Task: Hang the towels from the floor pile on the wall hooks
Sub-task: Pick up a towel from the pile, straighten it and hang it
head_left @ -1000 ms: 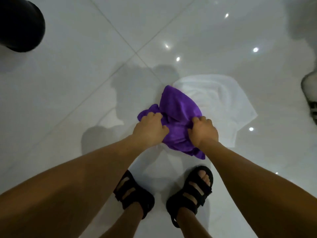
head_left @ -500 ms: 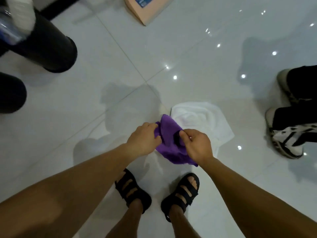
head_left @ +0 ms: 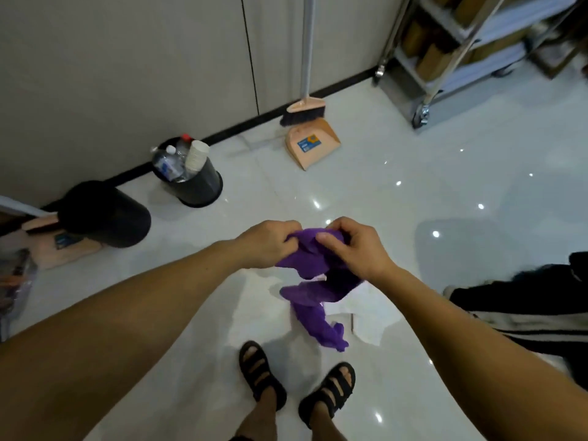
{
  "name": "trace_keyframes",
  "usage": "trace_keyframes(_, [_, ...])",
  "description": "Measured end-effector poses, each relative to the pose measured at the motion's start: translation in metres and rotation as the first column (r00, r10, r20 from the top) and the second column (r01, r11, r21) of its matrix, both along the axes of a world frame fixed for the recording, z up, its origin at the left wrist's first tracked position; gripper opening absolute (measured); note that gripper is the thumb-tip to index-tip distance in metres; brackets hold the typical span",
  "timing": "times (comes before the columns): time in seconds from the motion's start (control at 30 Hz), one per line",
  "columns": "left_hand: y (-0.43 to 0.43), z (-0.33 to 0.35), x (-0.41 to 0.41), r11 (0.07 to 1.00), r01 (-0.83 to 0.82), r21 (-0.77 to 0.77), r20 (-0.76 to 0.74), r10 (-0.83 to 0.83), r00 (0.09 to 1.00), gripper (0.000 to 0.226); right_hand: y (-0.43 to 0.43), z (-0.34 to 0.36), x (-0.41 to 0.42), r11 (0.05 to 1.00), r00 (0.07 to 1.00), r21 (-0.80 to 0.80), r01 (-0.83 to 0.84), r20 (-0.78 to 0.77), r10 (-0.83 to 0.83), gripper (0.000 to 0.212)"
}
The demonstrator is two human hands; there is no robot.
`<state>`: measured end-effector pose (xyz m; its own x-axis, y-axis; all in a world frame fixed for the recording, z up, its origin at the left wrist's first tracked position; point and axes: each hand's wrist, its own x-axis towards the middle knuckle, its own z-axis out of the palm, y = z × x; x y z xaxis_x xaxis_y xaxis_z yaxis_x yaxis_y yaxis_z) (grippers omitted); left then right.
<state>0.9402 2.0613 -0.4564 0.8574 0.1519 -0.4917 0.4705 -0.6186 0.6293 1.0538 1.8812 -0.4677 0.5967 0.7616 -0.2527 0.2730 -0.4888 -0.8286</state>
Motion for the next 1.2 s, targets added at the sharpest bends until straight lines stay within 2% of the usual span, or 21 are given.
trace_keyframes(0.1, [0.030, 0.061, -0.007, 0.995, 0.027, 0.097, 0.050, -0.032, 0.998, 0.014, 0.028, 0.054, 0.012, 0.948, 0.955, -0.231, -0.220, 0.149, 0.258, 0.038])
trace_keyframes(0.13, [0.038, 0.079, -0.010, 0.994, 0.007, 0.112, 0.074, -0.015, 0.997, 0.013, 0.039, 0.067, 0.014, 0.911, 0.918, -0.323, -0.255, 0.216, 0.333, 0.033])
trace_keyframes(0.2, [0.052, 0.113, -0.016, 0.989, -0.100, 0.110, 0.145, 0.083, 0.986, 0.015, 0.059, 0.092, 0.015, 0.883, 0.897, -0.407, -0.232, 0.261, 0.356, 0.017])
trace_keyframes(0.27, [0.065, 0.143, -0.024, 0.968, -0.241, 0.073, 0.205, 0.222, 0.953, 0.017, 0.074, 0.116, 0.010, 0.926, 0.947, -0.330, -0.185, 0.191, 0.257, 0.016])
trace_keyframes(0.37, [0.081, 0.184, -0.033, 0.883, -0.454, -0.119, 0.259, 0.469, 0.844, 0.021, 0.094, 0.146, -0.006, 0.991, 0.989, -0.065, -0.116, -0.095, 0.109, 0.018])
trace_keyframes(0.43, [0.088, 0.211, -0.035, 0.762, -0.549, -0.343, 0.274, 0.640, 0.718, 0.023, 0.106, 0.163, -0.021, 0.989, 0.957, 0.126, -0.080, -0.266, 0.111, 0.033])
trace_keyframes(0.5, [0.092, 0.242, -0.034, 0.571, -0.605, -0.555, 0.244, 0.807, 0.538, 0.029, 0.117, 0.176, -0.036, 0.961, 0.929, 0.262, -0.085, -0.329, 0.171, 0.050])
trace_keyframes(0.6, [0.101, 0.286, -0.031, 0.171, -0.540, -0.824, 0.044, 0.970, 0.240, 0.036, 0.136, 0.194, -0.060, 0.934, 0.913, 0.326, -0.146, -0.318, 0.254, 0.073])
trace_keyframes(0.63, [0.103, 0.299, -0.030, 0.085, -0.490, -0.868, -0.001, 0.985, 0.173, 0.032, 0.143, 0.198, -0.069, 0.925, 0.904, 0.330, -0.186, -0.311, 0.293, 0.081])
trace_keyframes(0.7, [0.102, 0.321, -0.035, 0.010, -0.421, -0.907, -0.032, 0.995, 0.093, 0.027, 0.156, 0.207, -0.086, 0.907, 0.889, 0.310, -0.284, -0.271, 0.370, 0.091])
trace_keyframes(0.73, [0.101, 0.331, -0.040, 0.003, -0.403, -0.915, -0.033, 0.996, 0.082, 0.024, 0.162, 0.213, -0.092, 0.900, 0.887, 0.307, -0.311, -0.247, 0.391, 0.086])
trace_keyframes(0.83, [0.104, 0.347, -0.068, 0.067, -0.395, -0.916, 0.024, 0.993, 0.113, 0.018, 0.177, 0.233, -0.100, 0.898, 0.898, 0.382, -0.219, -0.281, 0.339, 0.040])
trace_keyframes(0.87, [0.106, 0.349, -0.082, 0.105, -0.435, -0.894, 0.062, 0.992, 0.111, 0.016, 0.182, 0.241, -0.101, 0.899, 0.890, 0.403, -0.171, -0.329, 0.317, 0.032])
trace_keyframes(0.93, [0.109, 0.345, -0.117, 0.171, -0.564, -0.808, 0.148, 0.985, 0.086, 0.013, 0.193, 0.262, -0.103, 0.895, 0.842, 0.438, -0.084, -0.449, 0.298, 0.031])
trace_keyframes(0.97, [0.107, 0.339, -0.137, 0.228, -0.650, -0.725, 0.190, 0.973, 0.129, 0.006, 0.200, 0.275, -0.106, 0.891, 0.805, 0.452, -0.050, -0.510, 0.304, 0.032])
trace_keyframes(1.0, [0.102, 0.330, -0.156, 0.310, -0.726, -0.614, 0.210, 0.951, 0.228, 0.012, 0.207, 0.289, -0.110, 0.887, 0.761, 0.462, -0.029, -0.565, 0.319, 0.033])
trace_keyframes(1.07, [0.090, 0.309, -0.189, 0.498, -0.752, -0.432, 0.119, 0.858, 0.500, 0.037, 0.221, 0.317, -0.121, 0.886, 0.677, 0.461, -0.037, -0.641, 0.362, 0.029])
trace_keyframes(1.1, [0.081, 0.302, -0.200, 0.558, -0.715, -0.421, 0.059, 0.804, 0.592, 0.044, 0.226, 0.329, -0.127, 0.888, 0.649, 0.454, -0.078, -0.653, 0.391, 0.023])
trace_keyframes(1.13, [0.072, 0.298, -0.206, 0.576, -0.691, -0.437, 0.029, 0.777, 0.629, 0.049, 0.231, 0.339, -0.134, 0.883, 0.630, 0.449, -0.138, -0.648, 0.428, 0.019])
trace_keyframes(1.17, [0.065, 0.296, -0.210, 0.547, -0.701, -0.457, 0.032, 0.798, 0.601, 0.054, 0.235, 0.348, -0.140, 0.871, 0.618, 0.448, -0.199, -0.633, 0.467, 0.019])
trace_keyframes(1.2, [0.062, 0.296, -0.213, 0.485, -0.730, -0.481, 0.062, 0.849, 0.524, 0.058, 0.237, 0.354, -0.145, 0.859, 0.608, 0.444, -0.255, -0.617, 0.499, 0.021])
